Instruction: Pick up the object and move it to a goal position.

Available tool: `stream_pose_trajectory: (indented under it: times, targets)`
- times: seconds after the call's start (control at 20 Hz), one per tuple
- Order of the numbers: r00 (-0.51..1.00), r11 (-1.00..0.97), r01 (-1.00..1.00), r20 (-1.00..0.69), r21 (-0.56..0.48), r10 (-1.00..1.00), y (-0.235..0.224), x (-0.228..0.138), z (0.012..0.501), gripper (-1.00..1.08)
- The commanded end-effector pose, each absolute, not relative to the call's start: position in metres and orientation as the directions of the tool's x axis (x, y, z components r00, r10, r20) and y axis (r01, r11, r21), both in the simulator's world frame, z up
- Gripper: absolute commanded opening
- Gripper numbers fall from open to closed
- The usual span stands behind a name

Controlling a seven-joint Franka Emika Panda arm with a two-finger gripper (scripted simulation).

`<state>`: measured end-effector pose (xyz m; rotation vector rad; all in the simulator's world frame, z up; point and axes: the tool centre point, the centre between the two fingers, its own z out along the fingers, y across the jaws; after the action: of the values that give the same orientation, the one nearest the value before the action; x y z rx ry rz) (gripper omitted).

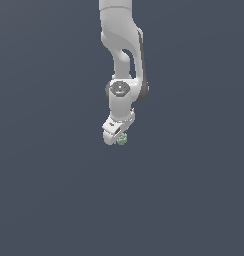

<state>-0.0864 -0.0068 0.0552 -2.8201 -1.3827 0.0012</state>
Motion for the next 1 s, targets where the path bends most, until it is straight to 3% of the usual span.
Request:
stream_pose_trajectory:
  times: [0.0, 0.2, 0.25, 0.95]
  targets:
    - [0.612, -0.612, 0.791, 0.0, 0.0, 0.791, -0.007, -0.0861, 0.0475, 1.0]
    - [0.612, -0.612, 0.791, 0.0, 0.0, 0.791, -0.007, -0.0858, 0.0435, 1.0]
    - [0.612, -0.612, 0.791, 0.0, 0.0, 0.791, -0.007, -0.0858, 0.0435, -1.0]
    - [0.612, -0.612, 0.791, 0.001, 0.001, 0.791, -0.0093, -0.0833, 0.048, -1.0]
